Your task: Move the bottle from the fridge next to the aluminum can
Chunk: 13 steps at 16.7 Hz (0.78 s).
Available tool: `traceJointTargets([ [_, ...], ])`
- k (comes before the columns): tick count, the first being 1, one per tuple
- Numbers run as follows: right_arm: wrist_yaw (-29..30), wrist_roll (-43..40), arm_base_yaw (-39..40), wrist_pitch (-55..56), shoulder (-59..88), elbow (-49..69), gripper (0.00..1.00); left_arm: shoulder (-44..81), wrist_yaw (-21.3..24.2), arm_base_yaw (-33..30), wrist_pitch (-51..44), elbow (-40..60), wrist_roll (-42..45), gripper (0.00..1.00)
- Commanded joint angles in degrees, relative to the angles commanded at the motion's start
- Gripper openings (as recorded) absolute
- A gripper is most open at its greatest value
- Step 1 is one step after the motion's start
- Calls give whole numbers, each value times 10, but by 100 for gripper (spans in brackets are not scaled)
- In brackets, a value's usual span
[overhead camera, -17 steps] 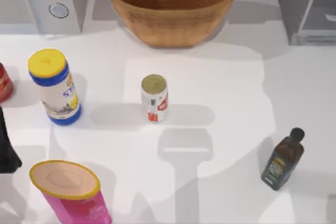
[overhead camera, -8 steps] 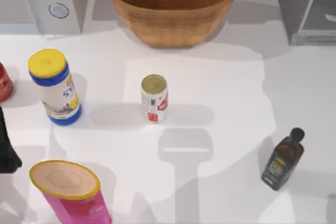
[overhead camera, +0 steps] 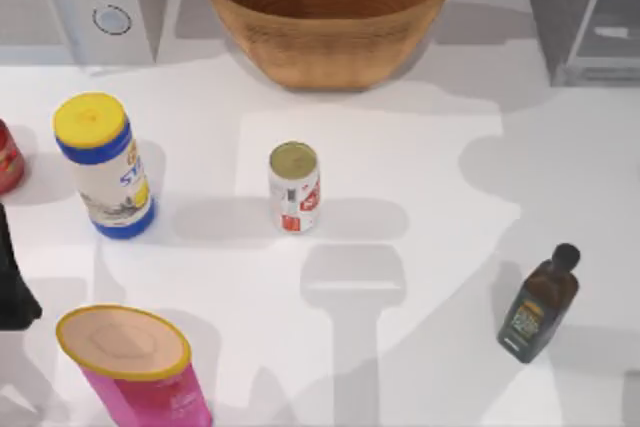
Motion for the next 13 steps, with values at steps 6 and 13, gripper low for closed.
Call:
traceJointTargets([
  [6, 0, 1, 0, -12, -9, 1, 0, 0, 0, 0, 0, 0, 0, 100],
  [13, -25, 2, -21, 43, -123, -164, 0, 0, 0, 0, 0, 0, 0, 100],
])
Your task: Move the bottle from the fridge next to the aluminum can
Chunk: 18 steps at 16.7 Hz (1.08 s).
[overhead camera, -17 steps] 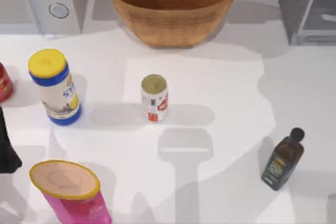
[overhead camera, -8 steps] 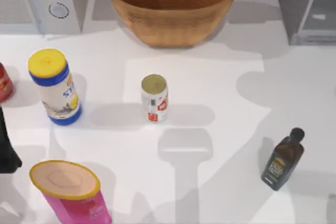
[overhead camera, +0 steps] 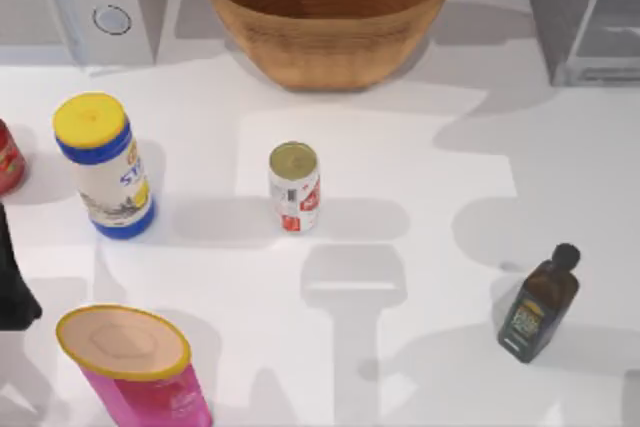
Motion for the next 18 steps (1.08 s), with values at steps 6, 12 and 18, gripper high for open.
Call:
traceJointTargets([
  [6, -25, 0, -26, 57, -115, -180, 0, 0, 0, 0, 0, 0, 0, 100],
  [12, -28, 1, -26, 63, -124, -194, 0, 0, 0, 0, 0, 0, 0, 100],
  [18, 67, 21, 68, 98, -118, -162, 0, 0, 0, 0, 0, 0, 0, 100],
])
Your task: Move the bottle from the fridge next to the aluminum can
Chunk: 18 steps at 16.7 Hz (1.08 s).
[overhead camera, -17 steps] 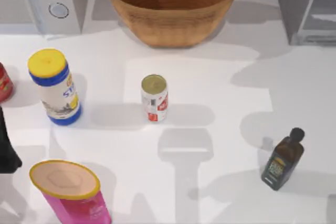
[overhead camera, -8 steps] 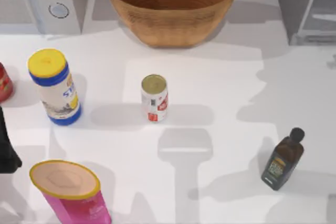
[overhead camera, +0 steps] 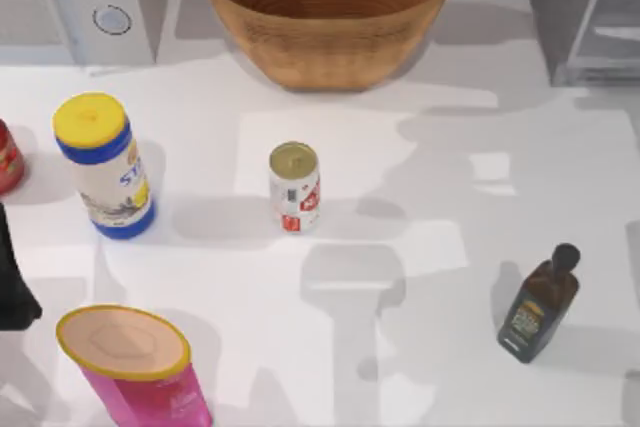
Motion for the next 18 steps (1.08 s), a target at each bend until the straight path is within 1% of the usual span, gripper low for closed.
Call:
traceJointTargets([
  [2, 75, 9, 76, 22, 9, 10, 0, 0, 0, 0, 0, 0, 0, 100],
  [8, 337, 13, 344, 95, 57, -2, 0, 0, 0, 0, 0, 0, 0, 100],
  [11, 438, 1, 447, 125, 86, -33, 0, 0, 0, 0, 0, 0, 0, 100],
  [14, 495, -13, 498, 145, 113, -72, 0, 0, 0, 0, 0, 0, 0, 100],
  [16, 509, -19, 507, 151, 124, -89, 0, 0, 0, 0, 0, 0, 0, 100],
  [18, 510, -20, 507, 152, 125, -91, 0, 0, 0, 0, 0, 0, 0, 100],
])
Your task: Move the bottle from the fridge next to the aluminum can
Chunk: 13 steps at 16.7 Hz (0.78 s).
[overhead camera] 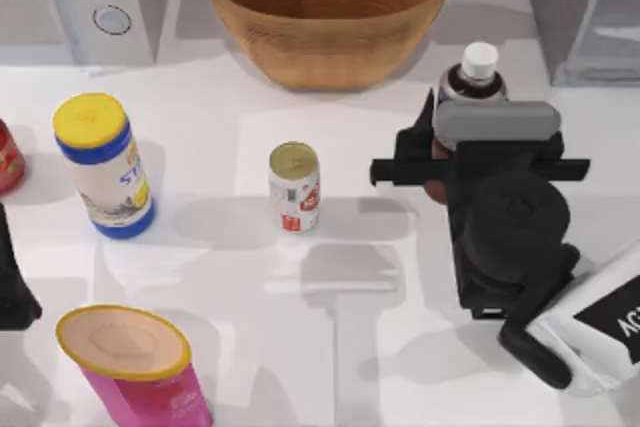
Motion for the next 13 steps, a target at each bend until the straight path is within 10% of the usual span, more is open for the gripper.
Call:
traceJointTargets([
  [10, 0, 0, 0, 0, 0, 0, 0, 0, 0, 0, 0, 0, 0, 100],
  [13, 0, 0, 0, 0, 0, 0, 23, 0, 0, 0, 0, 0, 0, 100],
])
